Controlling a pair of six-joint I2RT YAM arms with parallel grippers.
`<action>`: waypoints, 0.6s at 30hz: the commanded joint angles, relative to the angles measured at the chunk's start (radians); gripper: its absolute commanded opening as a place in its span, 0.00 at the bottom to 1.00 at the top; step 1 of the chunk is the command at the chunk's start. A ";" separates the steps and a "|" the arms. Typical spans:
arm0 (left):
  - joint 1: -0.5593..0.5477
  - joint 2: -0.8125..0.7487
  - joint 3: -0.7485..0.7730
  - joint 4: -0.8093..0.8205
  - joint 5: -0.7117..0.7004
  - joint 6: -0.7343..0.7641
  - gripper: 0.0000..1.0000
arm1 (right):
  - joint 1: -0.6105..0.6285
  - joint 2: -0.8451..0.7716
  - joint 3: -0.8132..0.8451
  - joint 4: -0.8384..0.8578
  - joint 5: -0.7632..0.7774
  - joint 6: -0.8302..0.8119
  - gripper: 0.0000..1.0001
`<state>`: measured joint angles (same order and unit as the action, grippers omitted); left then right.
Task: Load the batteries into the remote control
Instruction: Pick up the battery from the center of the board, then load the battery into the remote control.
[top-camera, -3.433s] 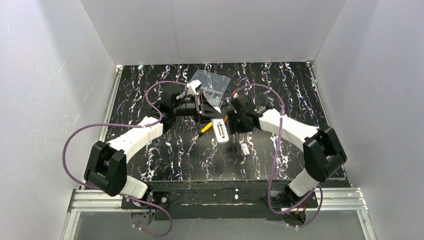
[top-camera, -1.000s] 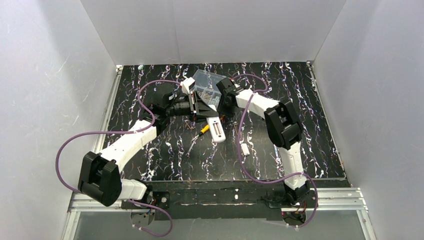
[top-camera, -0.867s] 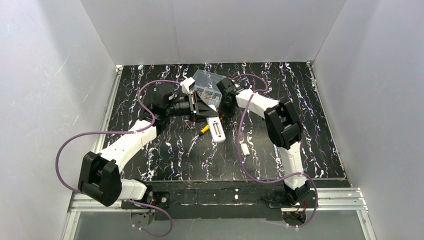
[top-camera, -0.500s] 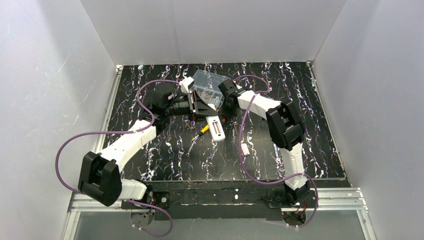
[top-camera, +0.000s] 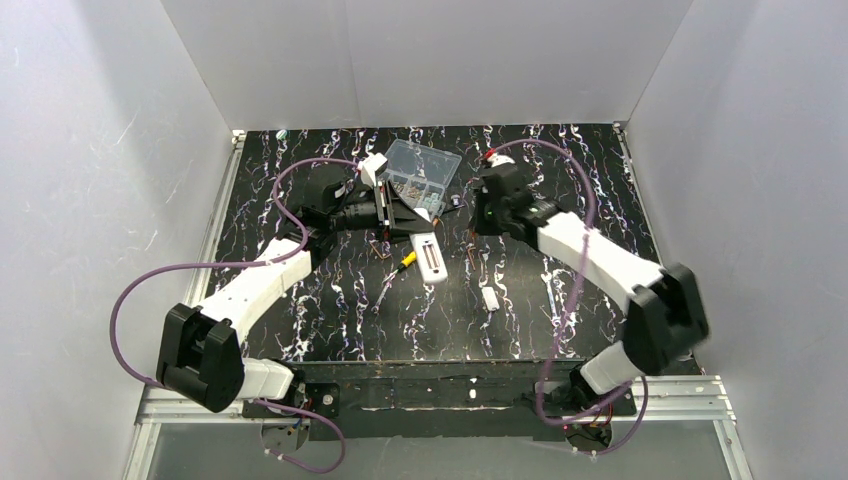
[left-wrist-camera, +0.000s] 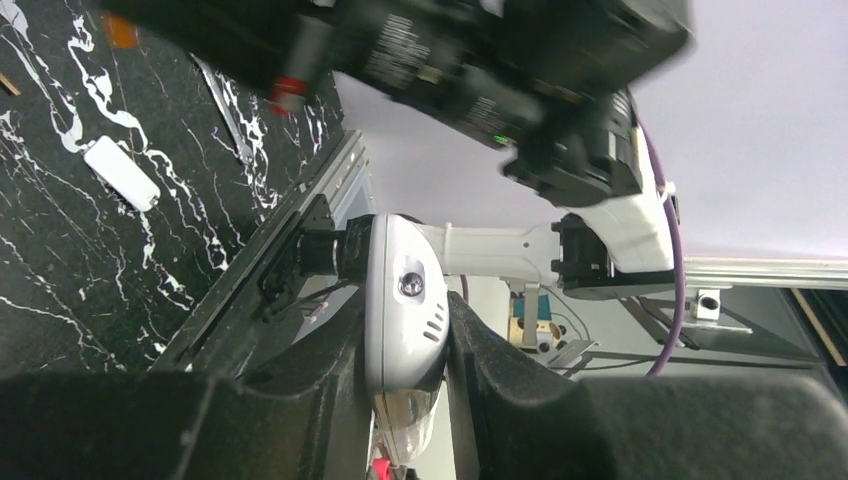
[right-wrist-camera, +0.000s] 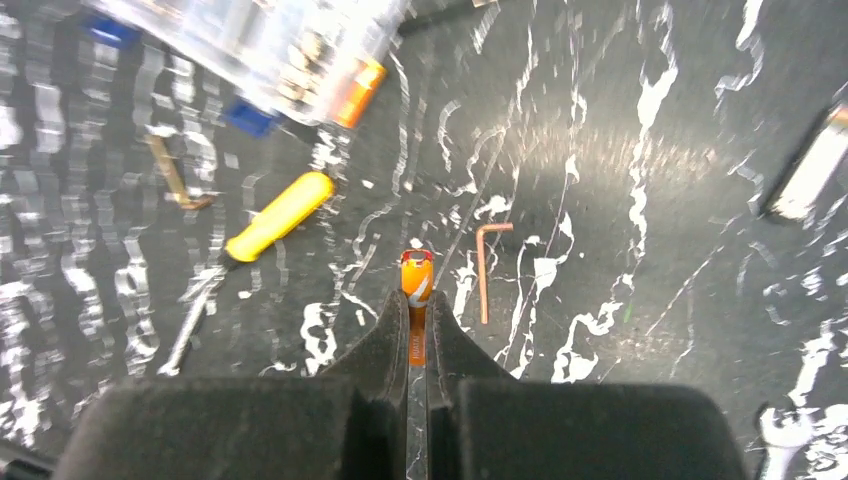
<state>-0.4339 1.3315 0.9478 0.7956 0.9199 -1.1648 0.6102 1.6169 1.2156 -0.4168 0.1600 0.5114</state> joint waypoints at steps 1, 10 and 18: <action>0.006 -0.043 0.094 -0.120 0.086 0.168 0.00 | -0.006 -0.272 -0.134 0.267 -0.055 -0.183 0.01; 0.006 -0.082 0.176 -0.340 0.078 0.404 0.00 | -0.003 -0.562 -0.304 0.494 -0.419 -0.496 0.01; 0.006 -0.105 0.118 -0.195 -0.013 0.338 0.00 | -0.004 -0.756 -0.376 0.577 -0.777 -0.731 0.01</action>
<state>-0.4339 1.2789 1.0809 0.5137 0.9138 -0.8219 0.6044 0.9432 0.8459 0.0521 -0.3668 -0.0437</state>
